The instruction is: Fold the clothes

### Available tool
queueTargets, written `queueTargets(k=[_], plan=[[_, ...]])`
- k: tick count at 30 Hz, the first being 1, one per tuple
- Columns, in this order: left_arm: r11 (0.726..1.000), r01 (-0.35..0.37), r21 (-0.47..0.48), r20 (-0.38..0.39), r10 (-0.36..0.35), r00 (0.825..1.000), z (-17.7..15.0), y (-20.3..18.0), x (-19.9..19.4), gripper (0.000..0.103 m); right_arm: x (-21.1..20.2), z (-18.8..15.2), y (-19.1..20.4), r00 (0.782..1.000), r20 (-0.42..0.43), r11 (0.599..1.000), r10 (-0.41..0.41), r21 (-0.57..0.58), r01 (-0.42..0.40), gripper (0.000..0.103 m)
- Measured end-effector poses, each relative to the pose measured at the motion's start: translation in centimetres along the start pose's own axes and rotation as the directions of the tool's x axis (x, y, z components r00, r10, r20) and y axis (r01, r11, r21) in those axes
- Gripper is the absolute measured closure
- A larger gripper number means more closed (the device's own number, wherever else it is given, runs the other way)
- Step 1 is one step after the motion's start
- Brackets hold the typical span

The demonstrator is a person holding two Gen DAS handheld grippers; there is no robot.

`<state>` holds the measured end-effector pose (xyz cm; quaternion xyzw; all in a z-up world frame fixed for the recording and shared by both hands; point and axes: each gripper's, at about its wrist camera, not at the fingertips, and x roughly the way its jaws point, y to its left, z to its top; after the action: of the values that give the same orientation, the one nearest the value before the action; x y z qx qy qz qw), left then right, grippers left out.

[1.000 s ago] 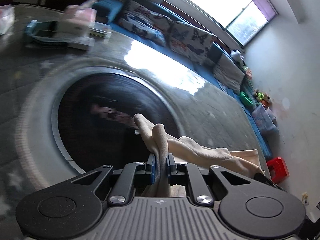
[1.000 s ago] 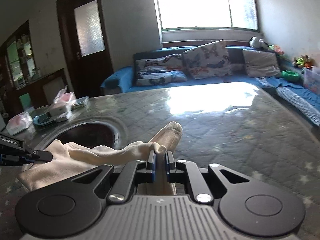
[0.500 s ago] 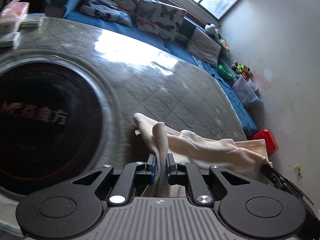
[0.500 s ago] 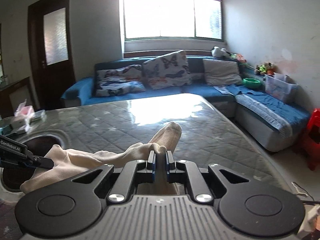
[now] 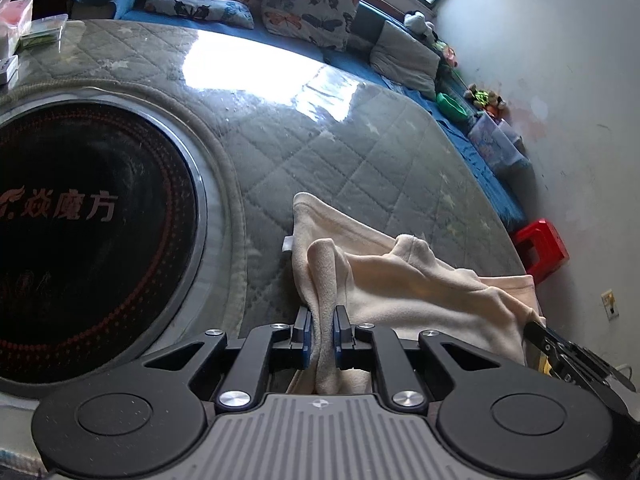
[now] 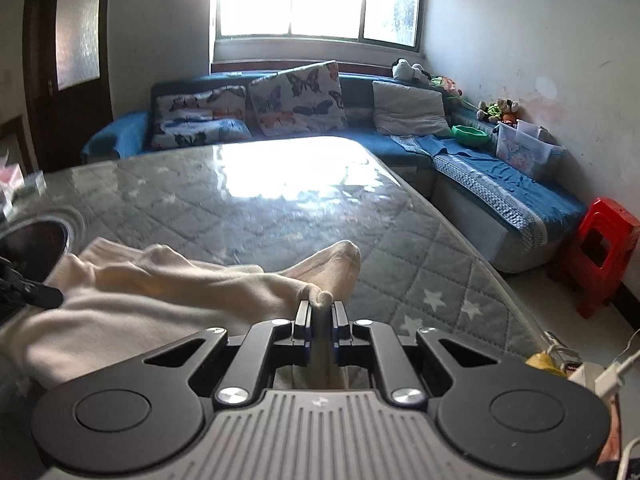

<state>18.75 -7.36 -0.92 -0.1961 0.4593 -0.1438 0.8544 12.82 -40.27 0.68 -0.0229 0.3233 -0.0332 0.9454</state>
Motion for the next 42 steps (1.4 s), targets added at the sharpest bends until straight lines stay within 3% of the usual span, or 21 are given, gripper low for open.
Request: queueTargets(k=[6,8,11,13,19,28,42], plan=[[1.0,-0.013,0.005,0.004,0.013,1.0,0.1,0.5,-0.5,0.084,-0.2,-0.3,0.3,0.999,-0.004,0.999,-0.039,-0.005,0.039,0.089],[1.0,-0.018,0.014,0.014,0.018,1.0,0.1,0.5,-0.9,0.083,0.1,0.0,0.8,1.0,-0.003,1.0,-0.009,-0.002,0.009,0.088],[0.998,-0.043,0.043,0.043,0.041,0.998,0.1,0.4,-1.5,0.071,0.8,0.3,1.7,0.999,-0.006,0.999,0.046,0.001,-0.046,0.087],[0.997,-0.058,0.056,0.059,0.054,0.997,0.1,0.4,-1.8,0.07,1.2,0.6,2.2,0.997,-0.008,0.997,0.082,0.003,-0.082,0.082],[0.992,-0.066,0.105,0.082,0.057,0.995,-0.2,0.1,-2.4,0.066,3.5,1.3,3.9,0.988,-0.027,0.989,0.151,0.013,-0.15,0.081],[0.981,-0.088,0.171,0.091,0.073,0.993,-0.4,-0.4,-2.0,0.062,4.9,2.0,4.6,0.988,-0.04,0.989,0.147,-0.023,-0.148,0.081],[0.962,-0.136,0.236,0.1,0.116,0.988,-0.9,-0.9,-1.6,0.055,5.9,3.2,6.9,0.976,-0.059,0.976,0.209,-0.042,-0.211,0.08]])
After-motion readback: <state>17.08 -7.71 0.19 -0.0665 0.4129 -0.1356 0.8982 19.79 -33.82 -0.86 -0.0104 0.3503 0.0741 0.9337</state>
